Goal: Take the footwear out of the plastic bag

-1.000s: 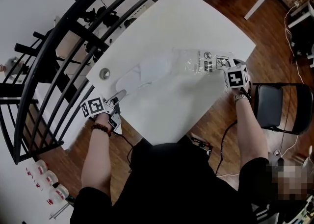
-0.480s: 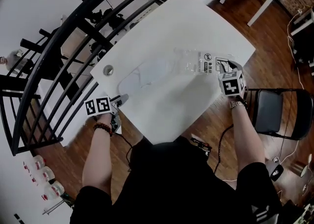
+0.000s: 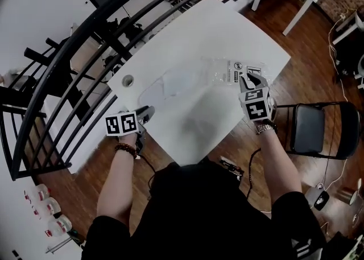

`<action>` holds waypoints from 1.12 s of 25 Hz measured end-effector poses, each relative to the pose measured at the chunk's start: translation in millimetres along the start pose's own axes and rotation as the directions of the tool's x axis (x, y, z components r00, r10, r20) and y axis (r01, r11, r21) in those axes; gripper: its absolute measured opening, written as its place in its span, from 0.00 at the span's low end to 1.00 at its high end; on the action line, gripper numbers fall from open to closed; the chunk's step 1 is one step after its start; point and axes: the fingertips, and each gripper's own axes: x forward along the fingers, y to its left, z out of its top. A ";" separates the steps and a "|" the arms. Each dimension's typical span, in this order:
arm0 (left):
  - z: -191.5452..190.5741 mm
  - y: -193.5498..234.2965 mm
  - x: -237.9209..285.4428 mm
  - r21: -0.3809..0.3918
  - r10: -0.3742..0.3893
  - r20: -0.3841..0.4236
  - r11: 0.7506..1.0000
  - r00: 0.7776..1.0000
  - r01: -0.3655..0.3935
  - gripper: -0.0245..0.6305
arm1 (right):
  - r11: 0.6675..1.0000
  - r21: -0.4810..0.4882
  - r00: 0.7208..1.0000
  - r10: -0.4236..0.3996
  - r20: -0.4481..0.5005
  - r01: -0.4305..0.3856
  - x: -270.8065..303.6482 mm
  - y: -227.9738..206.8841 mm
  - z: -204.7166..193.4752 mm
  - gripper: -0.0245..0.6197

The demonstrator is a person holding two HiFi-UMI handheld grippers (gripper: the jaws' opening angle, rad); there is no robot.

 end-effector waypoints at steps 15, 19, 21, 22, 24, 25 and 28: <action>-3.6 -151.4 -51.8 0.541 -0.233 0.071 0.826 0.970 0.159 0.06 | 0.996 -0.085 0.982 0.041 0.182 -0.026 -113.5 142.0 34.6 0.03; -18.7 -175.9 -62.1 0.609 -0.253 0.084 0.778 0.964 0.151 0.06 | 0.996 -0.089 0.974 0.050 0.220 -0.030 -139.9 165.6 33.4 0.03; -25.4 -185.5 -70.2 0.636 -0.263 0.098 0.759 0.960 0.143 0.06 | 0.995 -0.092 0.970 0.050 0.238 -0.029 -154.0 176.2 34.9 0.03; -28.7 -189.7 -74.3 0.647 -0.267 0.104 0.749 0.958 0.139 0.06 | 0.995 -0.093 0.967 0.050 0.249 -0.028 -161.0 181.1 36.5 0.03; -35.0 -196.6 -81.3 0.667 -0.277 0.113 0.733 0.954 0.133 0.06 | 0.995 -0.093 0.962 0.048 0.268 -0.024 -173.2 189.4 38.6 0.03; -37.6 -199.5 -84.3 0.675 -0.282 0.117 0.726 0.952 0.132 0.06 | 0.996 -0.092 0.961 0.047 0.274 -0.022 -178.5 193.2 39.4 0.03; -43.6 -206.9 -94.5 0.697 -0.293 0.130 0.706 0.947 0.123 0.06 | 0.996 -0.088 0.954 0.047 0.296 -0.022 -193.8 204.9 44.1 0.03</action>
